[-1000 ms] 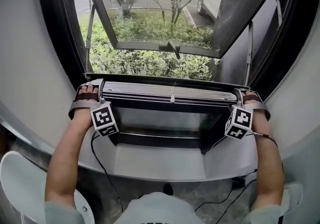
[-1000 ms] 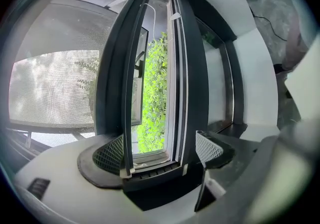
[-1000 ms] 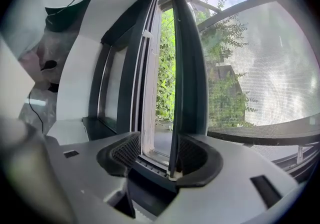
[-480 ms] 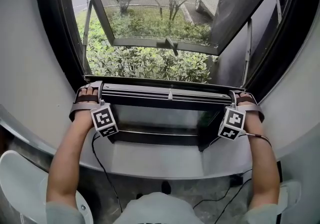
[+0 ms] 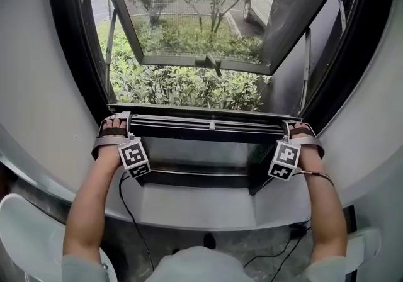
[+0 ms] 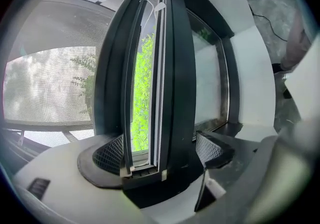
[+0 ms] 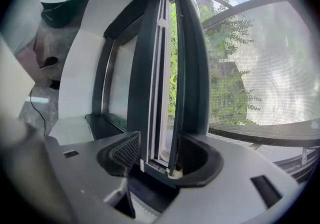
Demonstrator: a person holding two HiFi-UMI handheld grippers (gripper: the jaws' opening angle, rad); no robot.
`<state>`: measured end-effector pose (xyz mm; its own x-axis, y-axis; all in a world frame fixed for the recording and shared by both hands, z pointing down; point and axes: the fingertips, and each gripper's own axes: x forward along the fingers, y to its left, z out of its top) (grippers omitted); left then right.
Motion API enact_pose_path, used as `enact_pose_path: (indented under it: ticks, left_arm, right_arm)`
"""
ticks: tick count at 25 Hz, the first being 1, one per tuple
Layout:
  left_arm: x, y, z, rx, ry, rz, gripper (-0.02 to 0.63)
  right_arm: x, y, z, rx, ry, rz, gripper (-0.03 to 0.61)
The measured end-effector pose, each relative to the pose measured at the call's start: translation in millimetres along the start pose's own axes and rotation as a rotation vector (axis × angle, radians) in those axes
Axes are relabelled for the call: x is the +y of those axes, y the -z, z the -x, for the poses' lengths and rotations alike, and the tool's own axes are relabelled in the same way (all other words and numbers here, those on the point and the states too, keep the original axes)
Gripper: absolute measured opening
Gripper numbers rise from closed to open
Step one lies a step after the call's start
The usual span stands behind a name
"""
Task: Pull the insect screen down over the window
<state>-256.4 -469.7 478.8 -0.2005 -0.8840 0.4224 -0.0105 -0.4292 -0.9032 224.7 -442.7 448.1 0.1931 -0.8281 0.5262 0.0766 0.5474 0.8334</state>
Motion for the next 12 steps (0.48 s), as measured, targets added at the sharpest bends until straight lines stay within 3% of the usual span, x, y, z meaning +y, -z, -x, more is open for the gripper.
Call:
enact_pose_path:
  ticks: [5, 12]
  left_arm:
    - [-36.3, -2.6, -10.4, 0.011, 0.048, 0.001, 0.463]
    - [-37.9, -2.6, -6.0, 0.023, 0.116, -0.002, 0.457]
  right_arm:
    - [32.1, -6.1, -17.4, 0.008, -0.045, -0.013, 0.238]
    - [35.8, -7.0, -13.5, -0.013, -0.081, -0.039, 0.232]
